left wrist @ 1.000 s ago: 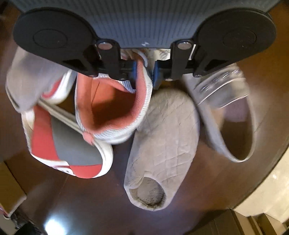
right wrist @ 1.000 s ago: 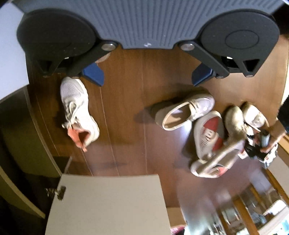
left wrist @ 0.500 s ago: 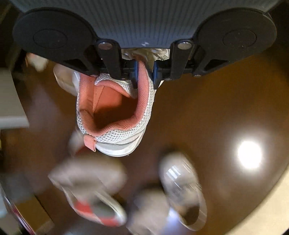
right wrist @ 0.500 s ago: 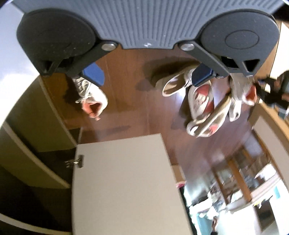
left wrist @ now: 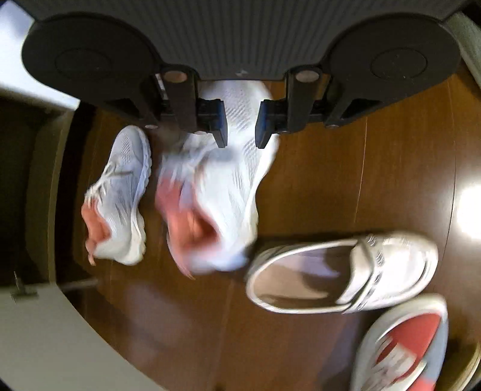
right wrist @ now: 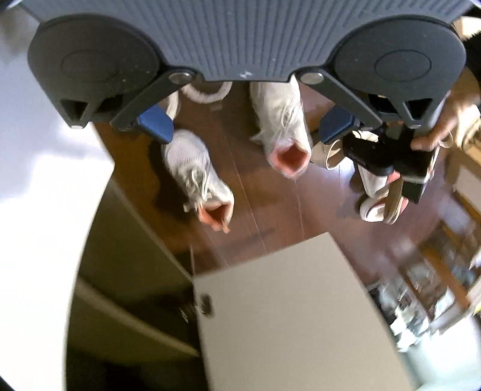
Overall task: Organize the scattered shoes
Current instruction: 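Set the sneaker beside the first one and open the left gripper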
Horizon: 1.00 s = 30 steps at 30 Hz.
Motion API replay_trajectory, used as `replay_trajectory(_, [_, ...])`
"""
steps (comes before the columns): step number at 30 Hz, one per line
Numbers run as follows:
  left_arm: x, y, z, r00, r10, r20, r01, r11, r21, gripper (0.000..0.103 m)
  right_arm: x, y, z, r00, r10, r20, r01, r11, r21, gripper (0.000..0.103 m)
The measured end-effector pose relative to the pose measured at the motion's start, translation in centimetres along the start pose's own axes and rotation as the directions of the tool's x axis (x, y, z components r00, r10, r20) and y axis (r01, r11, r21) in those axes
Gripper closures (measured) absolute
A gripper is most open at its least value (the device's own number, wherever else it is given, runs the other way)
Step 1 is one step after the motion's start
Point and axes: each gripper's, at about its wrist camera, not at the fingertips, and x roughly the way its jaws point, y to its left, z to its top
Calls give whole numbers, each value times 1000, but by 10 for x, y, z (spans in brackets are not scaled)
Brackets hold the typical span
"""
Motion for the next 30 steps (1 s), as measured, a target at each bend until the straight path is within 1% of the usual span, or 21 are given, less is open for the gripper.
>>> replay_trajectory(1, [-5, 3, -2, 999, 31, 23, -32, 998, 49, 73, 8, -8, -4, 1000, 20, 7, -20, 1000, 14, 1])
replay_trajectory(2, [-10, 7, -4, 997, 61, 47, -65, 993, 98, 66, 22, -11, -13, 1000, 28, 1, -28, 1000, -4, 1])
replay_trajectory(3, [-15, 10, -6, 993, 90, 72, -100, 984, 145, 55, 36, -15, -21, 999, 36, -6, -36, 999, -23, 1])
replay_trajectory(5, [-24, 17, -10, 982, 143, 127, -170, 957, 236, 45, 62, -15, -35, 998, 52, -33, -54, 997, -58, 1])
replay_trajectory(8, [-29, 31, -10, 959, 214, 186, -266, 907, 327, 45, 120, 7, -57, 990, 82, -119, -101, 980, -170, 1])
replay_trajectory(9, [-28, 34, -9, 958, 219, 187, -271, 905, 326, 45, 134, 15, -60, 989, 70, -132, -98, 970, -221, 1])
replay_trajectory(10, [-27, 37, -7, 961, 213, 178, -261, 912, 317, 45, 149, 24, -64, 988, 59, -144, -96, 958, -271, 1])
replay_trajectory(11, [-26, 40, -5, 965, 203, 165, -246, 919, 307, 45, 166, 34, -66, 988, 39, -152, -89, 939, -334, 1])
replay_trajectory(12, [-25, 42, -3, 969, 193, 152, -230, 927, 297, 45, 186, 47, -67, 988, 5, -151, -69, 903, -424, 1])
replay_trajectory(13, [-25, 42, -3, 968, 189, 166, -232, 926, 297, 45, 198, 55, -68, 989, -15, -148, -59, 874, -482, 1])
replay_trajectory(15, [-23, 39, -4, 957, 189, 219, -251, 918, 307, 45, 221, 69, -66, 988, -40, -147, -50, 827, -560, 1])
replay_trajectory(16, [-22, 38, -5, 951, 188, 245, -261, 914, 312, 45, 236, 75, -64, 988, -50, -147, -47, 805, -591, 1])
replay_trajectory(19, [-20, 33, -6, 928, 183, 323, -291, 900, 324, 45, 257, 83, -60, 987, -53, -151, -53, 784, -619, 1])
replay_trajectory(21, [-19, 30, -8, 910, 179, 374, -311, 891, 330, 44, 282, 89, -61, 985, -70, -155, -44, 776, -629, 1])
replay_trajectory(22, [-18, 29, -8, 906, 179, 384, -317, 887, 335, 44, 289, 90, -63, 985, -77, -152, -38, 772, -635, 1])
replay_trajectory(23, [-18, 29, -9, 904, 179, 388, -321, 884, 340, 44, 294, 91, -65, 985, -89, -147, -26, 768, -640, 8])
replay_trajectory(24, [-19, 28, -10, 902, 180, 392, -326, 880, 346, 44, 301, 92, -67, 984, -108, -141, -8, 766, -642, 25])
replay_trajectory(25, [-18, 27, -11, 902, 180, 391, -327, 878, 350, 44, 306, 91, -68, 984, -110, -140, -3, 778, -628, 25])
replay_trajectory(26, [-17, 27, -12, 904, 179, 389, -326, 876, 355, 44, 306, 88, -65, 984, -98, -147, -10, 798, -602, 30])
replay_trajectory(27, [-17, 26, -13, 905, 179, 386, -326, 875, 359, 44, 308, 84, -58, 983, -86, -162, -19, 830, -557, 33])
replay_trajectory(30, [-15, 25, -16, 909, 178, 378, -325, 870, 372, 44, 311, 71, -41, 980, -67, -186, -30, 880, -473, 35])
